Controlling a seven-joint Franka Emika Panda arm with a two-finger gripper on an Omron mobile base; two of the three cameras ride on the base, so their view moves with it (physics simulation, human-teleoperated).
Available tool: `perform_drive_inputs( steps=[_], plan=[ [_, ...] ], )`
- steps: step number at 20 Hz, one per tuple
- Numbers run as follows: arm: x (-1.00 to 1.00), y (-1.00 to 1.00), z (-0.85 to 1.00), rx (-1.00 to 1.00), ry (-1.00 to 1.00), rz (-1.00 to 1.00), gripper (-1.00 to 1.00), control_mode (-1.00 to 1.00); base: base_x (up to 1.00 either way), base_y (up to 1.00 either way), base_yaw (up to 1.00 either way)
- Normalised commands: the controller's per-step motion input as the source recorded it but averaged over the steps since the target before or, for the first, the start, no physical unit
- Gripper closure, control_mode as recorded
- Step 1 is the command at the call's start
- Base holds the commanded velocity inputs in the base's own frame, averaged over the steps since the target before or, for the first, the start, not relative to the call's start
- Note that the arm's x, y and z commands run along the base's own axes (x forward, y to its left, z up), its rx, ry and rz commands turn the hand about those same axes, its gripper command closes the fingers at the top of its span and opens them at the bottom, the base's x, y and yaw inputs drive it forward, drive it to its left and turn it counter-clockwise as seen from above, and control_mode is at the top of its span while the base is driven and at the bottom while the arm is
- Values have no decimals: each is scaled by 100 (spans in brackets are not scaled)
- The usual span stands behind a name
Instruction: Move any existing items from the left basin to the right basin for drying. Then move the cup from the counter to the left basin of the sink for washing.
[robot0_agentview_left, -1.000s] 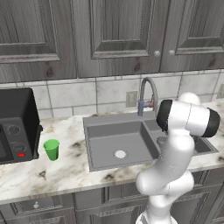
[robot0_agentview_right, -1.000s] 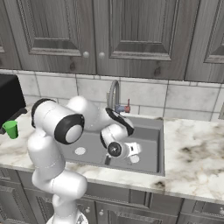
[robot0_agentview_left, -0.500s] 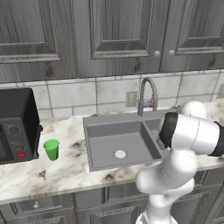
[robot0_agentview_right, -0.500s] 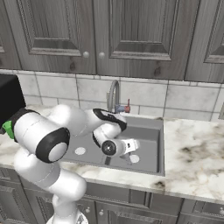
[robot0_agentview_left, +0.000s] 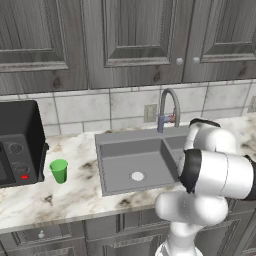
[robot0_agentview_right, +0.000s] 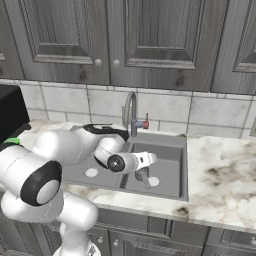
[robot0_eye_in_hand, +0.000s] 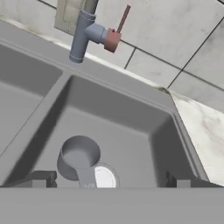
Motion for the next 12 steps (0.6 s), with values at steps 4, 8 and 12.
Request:
perform_drive_inputs(
  steps=[4, 8, 12],
  plan=[
    [-12, 1, 58, 0, 3, 0, -100, -100, 0, 0, 0],
    [-10, 20, 37, 0, 8, 0, -100, -100, 0, 0, 0],
    [-1, 34, 47, 0, 10, 1, -100, -100, 0, 0, 0]
  ],
)
